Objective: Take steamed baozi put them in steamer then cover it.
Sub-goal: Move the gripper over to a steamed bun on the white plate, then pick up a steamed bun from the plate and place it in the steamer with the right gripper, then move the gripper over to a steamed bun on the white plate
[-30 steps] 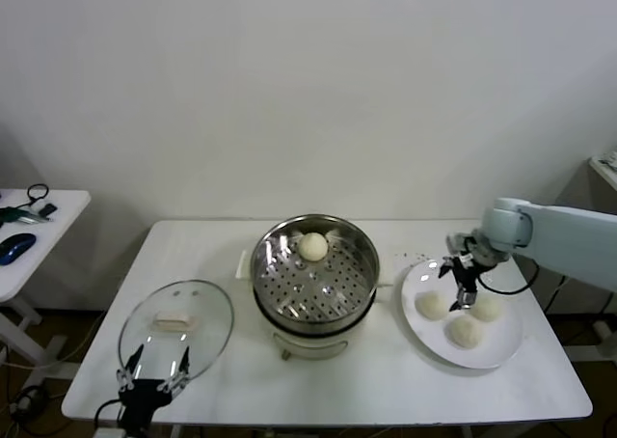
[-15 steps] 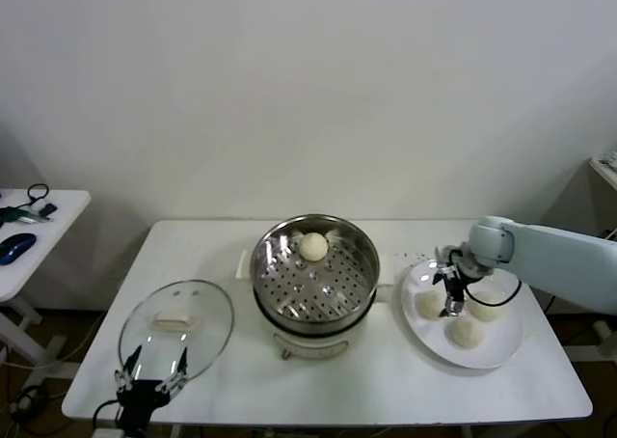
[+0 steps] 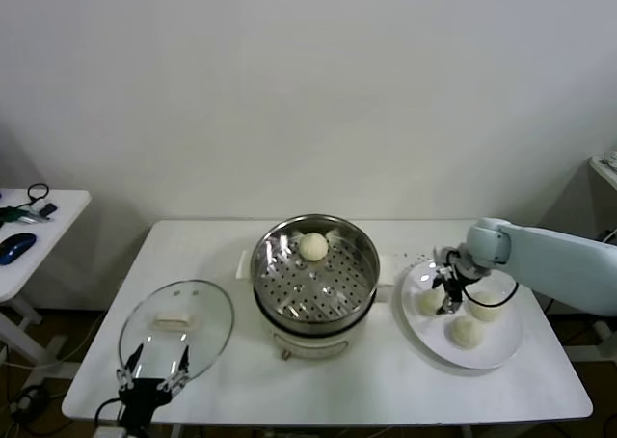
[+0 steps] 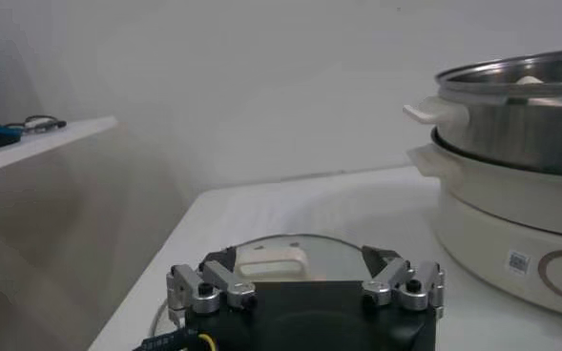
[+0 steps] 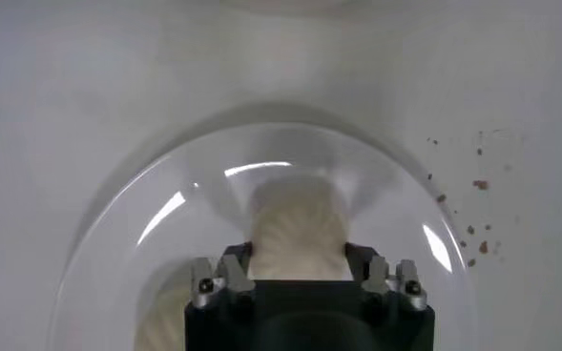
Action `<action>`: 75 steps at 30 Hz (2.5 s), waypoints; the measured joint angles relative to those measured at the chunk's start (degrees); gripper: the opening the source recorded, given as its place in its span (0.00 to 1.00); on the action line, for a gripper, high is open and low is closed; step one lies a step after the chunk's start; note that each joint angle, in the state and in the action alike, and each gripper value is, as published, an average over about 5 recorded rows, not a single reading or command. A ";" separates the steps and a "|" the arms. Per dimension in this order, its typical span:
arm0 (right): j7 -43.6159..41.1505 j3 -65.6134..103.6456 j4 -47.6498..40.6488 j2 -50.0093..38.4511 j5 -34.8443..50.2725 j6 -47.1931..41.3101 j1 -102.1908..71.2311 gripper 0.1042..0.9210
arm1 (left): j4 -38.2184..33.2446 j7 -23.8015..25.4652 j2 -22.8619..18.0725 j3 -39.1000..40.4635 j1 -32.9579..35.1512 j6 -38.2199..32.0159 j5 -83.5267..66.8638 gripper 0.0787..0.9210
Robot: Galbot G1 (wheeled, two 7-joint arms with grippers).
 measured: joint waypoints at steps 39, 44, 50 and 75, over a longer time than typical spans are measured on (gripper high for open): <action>6.76 -7.07 17.78 20.99 26.72 -8.94 29.96 0.64 | -1.26 -0.29 0.30 0.67 0.47 -0.78 1.23 0.88; 8.34 -5.71 15.03 25.82 26.55 -10.13 25.93 0.64 | -1.02 -0.28 0.27 0.57 0.37 -0.83 1.16 0.88; 9.71 -4.97 11.71 30.29 25.69 -11.05 21.63 0.64 | -0.56 -0.31 0.27 0.43 0.33 -1.09 1.12 0.88; 7.67 -5.84 12.00 27.67 21.42 -7.82 21.25 0.88 | -0.55 -0.33 0.28 0.49 0.19 -0.91 1.27 0.88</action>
